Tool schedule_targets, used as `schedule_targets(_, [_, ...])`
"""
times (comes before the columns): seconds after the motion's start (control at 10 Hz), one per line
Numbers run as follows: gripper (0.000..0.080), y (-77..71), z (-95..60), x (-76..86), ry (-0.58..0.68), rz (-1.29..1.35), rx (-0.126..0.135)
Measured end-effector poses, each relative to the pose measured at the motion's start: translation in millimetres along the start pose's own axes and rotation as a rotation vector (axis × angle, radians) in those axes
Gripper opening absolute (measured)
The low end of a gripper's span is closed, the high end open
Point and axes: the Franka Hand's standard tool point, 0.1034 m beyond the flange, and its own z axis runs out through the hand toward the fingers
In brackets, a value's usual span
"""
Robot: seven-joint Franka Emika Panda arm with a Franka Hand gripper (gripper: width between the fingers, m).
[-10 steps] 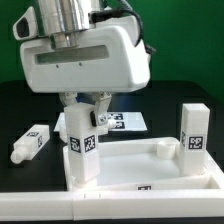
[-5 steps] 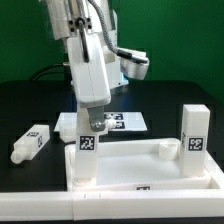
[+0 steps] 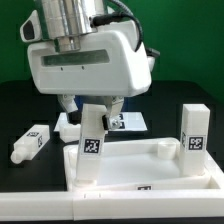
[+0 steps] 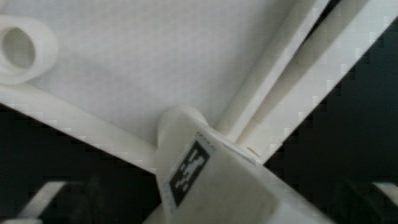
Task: Assemble desk
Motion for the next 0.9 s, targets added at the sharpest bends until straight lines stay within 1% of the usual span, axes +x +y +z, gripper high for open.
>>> schedule_targets(0.1, [0.0646,0.5,0.0,0.4,0.0,-0.087,0.0])
schedule_targets(0.2, [0.0648,0.4,0.0,0.2,0.001,-0.179,-0.002])
schedule_targets(0.4, [0.0648,1.3,-3.4,2.9,-0.002,-0.594,-0.039])
schedule_targets(0.5, [0.0648,0.6,-4.6,5.1,-0.001,-0.624,-0.037])
schedule_targets(0.6, [0.0636,0.8,-3.6,3.9,-0.001,-0.587,-0.039])
schedule_targets(0.7, [0.0467,1.0,-3.5,4.0,-0.001,-0.592,-0.039])
schedule_targets(0.8, [0.0467,0.7,-3.4,3.8,-0.001,-0.571,-0.037])
schedule_targets(0.9, [0.0297,3.8,-3.4,5.4,0.001,-0.461,-0.041])
